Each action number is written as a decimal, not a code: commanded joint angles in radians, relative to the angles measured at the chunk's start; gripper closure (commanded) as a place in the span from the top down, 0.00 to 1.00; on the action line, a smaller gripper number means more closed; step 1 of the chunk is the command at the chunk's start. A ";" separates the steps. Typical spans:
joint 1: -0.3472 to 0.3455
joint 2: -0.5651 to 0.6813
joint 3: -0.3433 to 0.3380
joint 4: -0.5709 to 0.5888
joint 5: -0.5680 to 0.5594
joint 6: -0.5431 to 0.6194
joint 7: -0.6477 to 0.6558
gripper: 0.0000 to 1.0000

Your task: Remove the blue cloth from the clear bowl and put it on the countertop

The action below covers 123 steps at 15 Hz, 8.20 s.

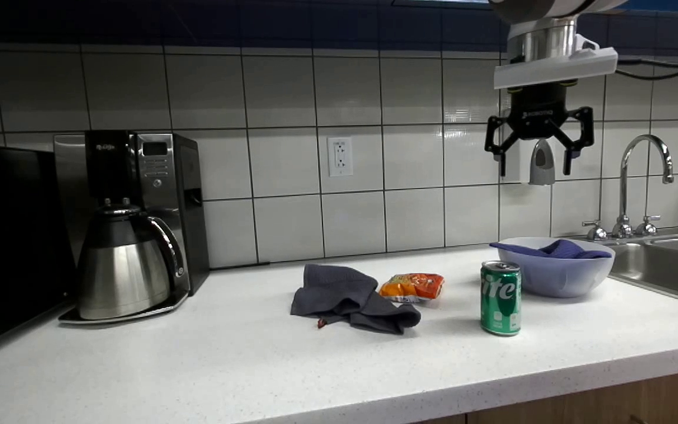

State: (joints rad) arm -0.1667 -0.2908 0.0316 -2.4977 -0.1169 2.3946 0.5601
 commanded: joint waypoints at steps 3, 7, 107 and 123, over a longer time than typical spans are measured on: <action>-0.086 0.023 -0.031 -0.067 -0.078 0.137 0.087 1.00; -0.129 0.088 -0.051 -0.070 -0.128 0.229 0.138 1.00; 0.167 0.223 -0.290 0.030 -0.150 0.310 0.027 0.01; 0.072 -0.193 -0.028 -0.094 -0.016 0.132 -0.050 0.01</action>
State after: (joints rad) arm -0.0667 -0.3944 -0.0430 -2.5663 -0.1722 2.5668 0.5515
